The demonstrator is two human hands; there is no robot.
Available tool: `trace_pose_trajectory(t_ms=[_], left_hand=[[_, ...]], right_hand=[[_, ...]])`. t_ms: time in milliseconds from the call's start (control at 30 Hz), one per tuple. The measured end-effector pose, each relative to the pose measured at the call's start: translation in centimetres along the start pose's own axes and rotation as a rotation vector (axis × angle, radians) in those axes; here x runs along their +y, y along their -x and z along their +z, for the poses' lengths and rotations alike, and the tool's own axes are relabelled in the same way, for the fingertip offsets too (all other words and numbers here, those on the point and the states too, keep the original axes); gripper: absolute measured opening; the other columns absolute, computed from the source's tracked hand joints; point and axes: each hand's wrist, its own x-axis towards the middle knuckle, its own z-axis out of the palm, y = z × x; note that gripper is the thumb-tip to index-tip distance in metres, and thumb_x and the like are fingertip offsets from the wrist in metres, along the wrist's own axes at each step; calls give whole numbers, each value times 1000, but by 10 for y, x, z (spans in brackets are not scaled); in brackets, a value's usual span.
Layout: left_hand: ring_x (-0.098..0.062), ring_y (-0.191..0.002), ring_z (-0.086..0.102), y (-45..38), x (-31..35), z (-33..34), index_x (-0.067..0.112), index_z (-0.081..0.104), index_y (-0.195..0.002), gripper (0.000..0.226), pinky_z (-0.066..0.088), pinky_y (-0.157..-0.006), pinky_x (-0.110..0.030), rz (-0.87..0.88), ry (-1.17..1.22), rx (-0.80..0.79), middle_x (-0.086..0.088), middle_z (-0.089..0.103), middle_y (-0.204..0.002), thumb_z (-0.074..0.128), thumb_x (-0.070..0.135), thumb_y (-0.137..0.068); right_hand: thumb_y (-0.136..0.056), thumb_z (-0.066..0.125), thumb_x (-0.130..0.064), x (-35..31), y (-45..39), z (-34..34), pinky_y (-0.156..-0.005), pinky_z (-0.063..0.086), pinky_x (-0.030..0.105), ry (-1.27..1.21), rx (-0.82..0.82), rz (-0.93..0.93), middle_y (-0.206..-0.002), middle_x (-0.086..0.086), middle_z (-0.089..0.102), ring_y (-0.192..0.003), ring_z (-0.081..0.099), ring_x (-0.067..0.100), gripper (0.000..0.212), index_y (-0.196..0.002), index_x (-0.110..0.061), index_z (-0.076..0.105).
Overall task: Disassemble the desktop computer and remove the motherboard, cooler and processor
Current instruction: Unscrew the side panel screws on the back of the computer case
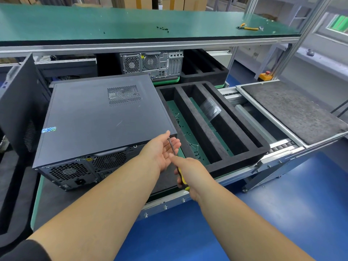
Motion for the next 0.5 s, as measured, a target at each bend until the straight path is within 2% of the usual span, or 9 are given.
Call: trace_pose_trajectory(t_ms=[100,333,400,500], left_hand=[[-15,-71,74,-1,0,-1,5,68,-101,31,54,-48,-22,-5,-12,8,-6,76,-84,64,34,-93],[-15,-72,74,2,2,-1,4,68,-103,30,54,-49,-22,-2,-19,10,-7,76,-85,63,32,-94],[-14,-69,74,4,2,0,4,68,-102,29,55,-50,-22,-3,-28,12,-7,76,-82,62,31,-94],[-13,-66,73,6,4,1,4,68,-98,27,54,-51,-23,1,-47,21,-6,76,-78,62,30,-95]], right_hand=[[-100,48,-33,-9,6,-3,-60,43,27,-127,-22,120,-79,8,61,-58,48,15,35,-88,-6,66],[-102,48,-27,-7,4,-6,-83,49,38,-50,-62,49,-74,7,59,-60,56,18,30,-84,-7,61],[-100,52,-30,-4,2,-6,-78,52,36,-37,-69,24,-77,6,59,-57,58,16,26,-90,-8,60],[-95,63,-34,0,-1,-5,-60,54,29,17,-55,-36,-81,5,61,-56,60,13,22,-94,-12,59]])
